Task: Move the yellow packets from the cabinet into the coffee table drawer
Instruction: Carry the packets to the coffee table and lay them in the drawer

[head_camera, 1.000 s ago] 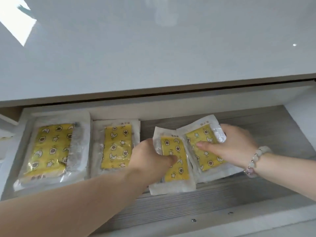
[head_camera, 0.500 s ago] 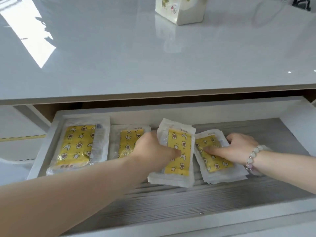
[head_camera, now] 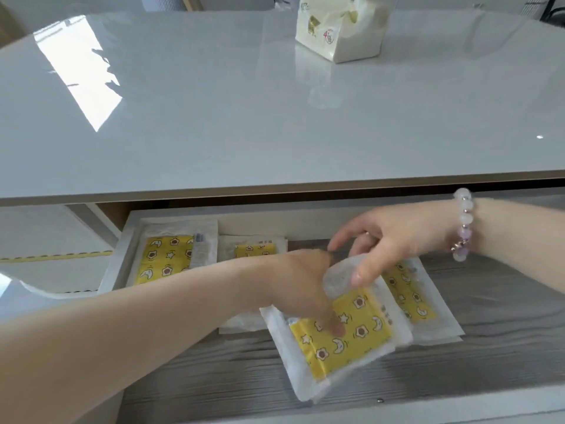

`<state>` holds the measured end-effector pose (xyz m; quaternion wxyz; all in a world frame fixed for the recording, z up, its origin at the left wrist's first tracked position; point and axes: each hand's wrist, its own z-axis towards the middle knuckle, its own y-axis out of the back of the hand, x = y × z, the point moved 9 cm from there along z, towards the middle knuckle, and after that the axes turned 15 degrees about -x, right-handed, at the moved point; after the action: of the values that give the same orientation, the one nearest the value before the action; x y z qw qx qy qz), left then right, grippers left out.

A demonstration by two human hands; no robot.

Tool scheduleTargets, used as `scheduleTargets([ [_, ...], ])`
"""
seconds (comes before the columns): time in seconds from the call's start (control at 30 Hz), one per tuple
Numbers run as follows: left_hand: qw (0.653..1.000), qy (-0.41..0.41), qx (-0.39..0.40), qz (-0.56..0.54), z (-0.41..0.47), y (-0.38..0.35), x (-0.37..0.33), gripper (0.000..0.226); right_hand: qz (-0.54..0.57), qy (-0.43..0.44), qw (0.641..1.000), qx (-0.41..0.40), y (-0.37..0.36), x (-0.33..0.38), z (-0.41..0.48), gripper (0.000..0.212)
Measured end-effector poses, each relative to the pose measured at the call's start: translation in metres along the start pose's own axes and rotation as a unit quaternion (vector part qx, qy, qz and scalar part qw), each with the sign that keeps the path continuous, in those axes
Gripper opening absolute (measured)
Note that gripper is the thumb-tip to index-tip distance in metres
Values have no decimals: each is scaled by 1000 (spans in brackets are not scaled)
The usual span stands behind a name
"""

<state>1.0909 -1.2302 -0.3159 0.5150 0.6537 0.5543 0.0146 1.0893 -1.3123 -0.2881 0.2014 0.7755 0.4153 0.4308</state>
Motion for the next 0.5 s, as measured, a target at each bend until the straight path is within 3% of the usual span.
scheduleTargets([
  [0.07, 999, -16, 19, 36, 1, 2, -7, 66, -25, 4, 999, 37, -7, 9, -1, 50],
  [0.17, 997, -20, 46, 56, 2, 4, -9, 72, -67, -3, 996, 51, -20, 15, 1, 52],
  [0.3, 998, -8, 49, 35, 6, 6, 1, 59, -84, 6, 993, 83, -38, 16, 7, 41],
  [0.5, 996, 10, -70, -62, 8, 32, 25, 50, -9, 1, 999, 33, -39, 10, 16, 17],
])
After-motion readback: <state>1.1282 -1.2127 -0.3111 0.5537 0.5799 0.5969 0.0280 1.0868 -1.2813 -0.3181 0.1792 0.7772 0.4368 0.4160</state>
